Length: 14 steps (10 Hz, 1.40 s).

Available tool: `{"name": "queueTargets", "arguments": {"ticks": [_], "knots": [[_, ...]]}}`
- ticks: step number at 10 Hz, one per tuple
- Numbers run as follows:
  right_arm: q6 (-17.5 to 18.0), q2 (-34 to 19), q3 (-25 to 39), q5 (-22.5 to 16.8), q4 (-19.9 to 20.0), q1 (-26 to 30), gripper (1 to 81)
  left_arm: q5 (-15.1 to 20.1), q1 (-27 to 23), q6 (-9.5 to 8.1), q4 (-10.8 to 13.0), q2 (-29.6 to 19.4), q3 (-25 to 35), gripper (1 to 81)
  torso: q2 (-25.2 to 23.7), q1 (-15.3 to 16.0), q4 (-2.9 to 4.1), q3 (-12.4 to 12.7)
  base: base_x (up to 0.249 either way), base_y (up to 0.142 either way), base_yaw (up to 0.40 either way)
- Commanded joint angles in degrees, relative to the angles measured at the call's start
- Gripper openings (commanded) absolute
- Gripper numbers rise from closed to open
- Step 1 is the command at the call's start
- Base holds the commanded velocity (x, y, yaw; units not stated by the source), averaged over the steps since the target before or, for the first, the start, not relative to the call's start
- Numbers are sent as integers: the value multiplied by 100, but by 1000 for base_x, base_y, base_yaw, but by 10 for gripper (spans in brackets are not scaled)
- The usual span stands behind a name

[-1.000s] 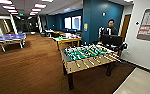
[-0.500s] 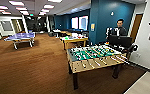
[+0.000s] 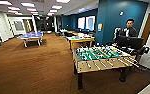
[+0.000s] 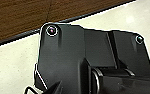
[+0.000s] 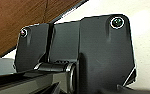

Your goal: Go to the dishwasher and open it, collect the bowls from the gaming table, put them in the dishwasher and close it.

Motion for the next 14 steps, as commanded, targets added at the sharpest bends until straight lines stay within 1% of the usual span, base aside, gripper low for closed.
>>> {"name": "queueTargets", "arguments": {"ticks": [1,7,10,14], "knots": [[-26,18,-3,-266,-55,283,811,253,-263,24,3,-14,-12,811,0,0,0,0,0,0,183],[-26,18,-3,-266,-55,274,811,253,-263,24,2,-23,-12,811,0,0,0,0,0,0,147],[-26,18,-3,-266,-55,274,811,253,-263,-11,2,-23,-12,811,0,0,0,0,0,0,99],[-26,18,-3,-266,-55,274,811,253,-263,-37,-6,-49,-12,811,0,0,0,0,0,0,0]]}}
